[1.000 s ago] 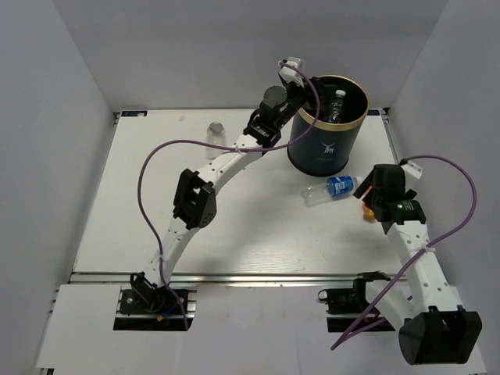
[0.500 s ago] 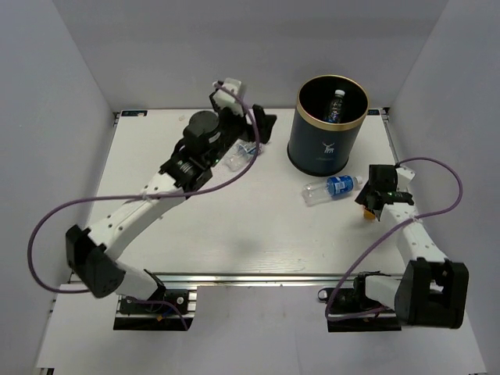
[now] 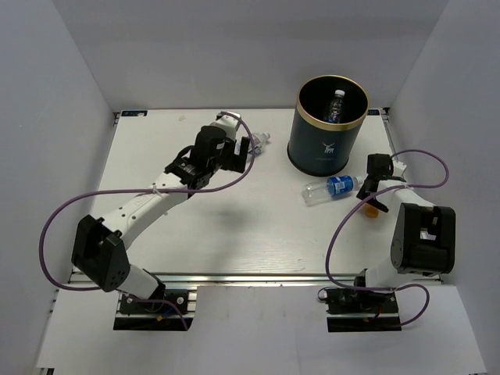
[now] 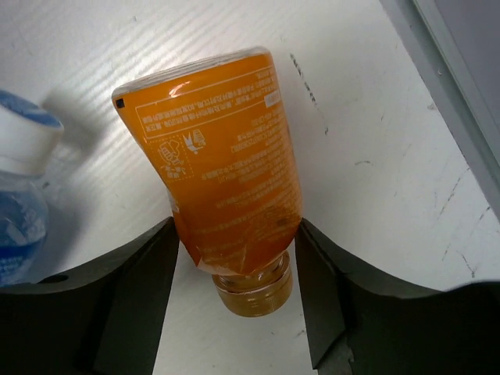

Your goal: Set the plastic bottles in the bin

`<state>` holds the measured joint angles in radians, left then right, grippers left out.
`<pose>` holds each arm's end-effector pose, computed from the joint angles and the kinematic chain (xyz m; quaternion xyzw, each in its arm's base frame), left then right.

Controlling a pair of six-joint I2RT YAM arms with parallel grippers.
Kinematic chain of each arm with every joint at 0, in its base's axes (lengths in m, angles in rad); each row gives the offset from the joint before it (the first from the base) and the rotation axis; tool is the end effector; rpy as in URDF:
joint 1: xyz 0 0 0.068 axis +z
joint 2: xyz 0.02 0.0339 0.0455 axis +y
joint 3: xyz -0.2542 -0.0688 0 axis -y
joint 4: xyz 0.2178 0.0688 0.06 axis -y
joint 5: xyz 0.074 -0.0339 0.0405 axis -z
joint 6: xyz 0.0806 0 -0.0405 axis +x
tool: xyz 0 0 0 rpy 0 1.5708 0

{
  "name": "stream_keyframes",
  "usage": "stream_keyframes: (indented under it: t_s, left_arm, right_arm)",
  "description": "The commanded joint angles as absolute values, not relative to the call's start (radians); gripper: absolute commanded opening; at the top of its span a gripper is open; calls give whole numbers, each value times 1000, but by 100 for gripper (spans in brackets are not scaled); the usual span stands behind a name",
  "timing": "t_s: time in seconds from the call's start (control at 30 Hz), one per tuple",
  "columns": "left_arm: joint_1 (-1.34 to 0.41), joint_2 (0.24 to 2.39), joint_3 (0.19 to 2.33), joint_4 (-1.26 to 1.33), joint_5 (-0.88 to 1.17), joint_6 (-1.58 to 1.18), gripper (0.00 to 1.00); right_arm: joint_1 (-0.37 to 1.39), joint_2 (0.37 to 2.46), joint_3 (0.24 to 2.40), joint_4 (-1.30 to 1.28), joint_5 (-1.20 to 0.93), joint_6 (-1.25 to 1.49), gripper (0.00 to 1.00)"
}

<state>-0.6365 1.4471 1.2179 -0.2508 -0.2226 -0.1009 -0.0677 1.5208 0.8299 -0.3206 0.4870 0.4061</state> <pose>0.2918 -0.1936 0.3042 0.1693 0.8346 -0.0972 0.5151 0.2872 -0.0573 0.1517 0.2836 0.8911 -0.1833 0.3031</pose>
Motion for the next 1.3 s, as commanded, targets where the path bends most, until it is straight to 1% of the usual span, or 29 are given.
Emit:
stream_keyframes:
  t_s: [0.0,0.03,0.1,0.13,0.17,0.2,0.23,0.27,0.33,0.37,0.5,0.6,0.7,0.83,1.07,1.13,1.2,1.23,1.27]
  left_arm:
    - [-592,1474,1242,-278,-201,-92,100]
    - [-592,1523,1265,-278,-187,-92,100]
    - [-560,1575,1316,-290,-155,-71,100]
    - [-560,1629,1333,-299,-141,-58,100]
    - [-548,1653,1351,-299,-141,-48,100]
    - [-534,1679,1391,-299,-103,-22,100]
    - [-534,1704,1414,-299,-86,-5,100]
    - [-525,1756,1437,-308,-66,8,100]
    - [-514,1811,1518,-336,-66,28,100]
    - [-514,1834,1541,-347,-66,28,100]
    - [-514,1913,1624,-356,-77,61,100]
    - [-505,1966,1672,-347,-54,91,100]
    - [-505,2011,1706,-338,-44,118,100]
    - [-505,2060,1747,-318,-44,138,100]
    - [-496,2105,1770,-287,3,149,100]
    - [-495,2115,1793,-287,3,149,100]
    - [-495,2143,1793,-287,3,149,100]
    - [-495,2143,1802,-287,3,149,100]
    - [-495,2143,1802,-287,3,149,100]
  right_arm:
    - [-92,1554,854,-261,446,393,61]
    - [-94,1557,851,-247,434,391,54]
    - [-101,1557,833,-235,408,382,46]
    - [-104,1557,827,-232,405,380,37]
    - [-106,1546,818,-230,399,383,31]
    - [-107,1536,813,-233,385,400,15]
    - [-107,1528,813,-236,382,406,15]
    - [-106,1491,811,-261,382,416,0]
    - [-101,1456,821,-284,385,445,0]
    - [-100,1352,822,-308,396,446,0]
    - [-94,1229,876,-376,410,462,0]
    - [-94,1168,984,-423,397,483,0]
    - [-98,1141,1102,-405,358,479,0]
    - [-94,1160,1279,-344,255,457,0]
    - [-95,1222,1348,-46,8,426,0]
    - [-98,1285,1365,54,-81,439,0]
    - [-92,1337,1443,66,-136,454,0]
    - [-94,1420,1460,86,-179,465,0]
    - [-91,1448,1479,98,-204,495,0]
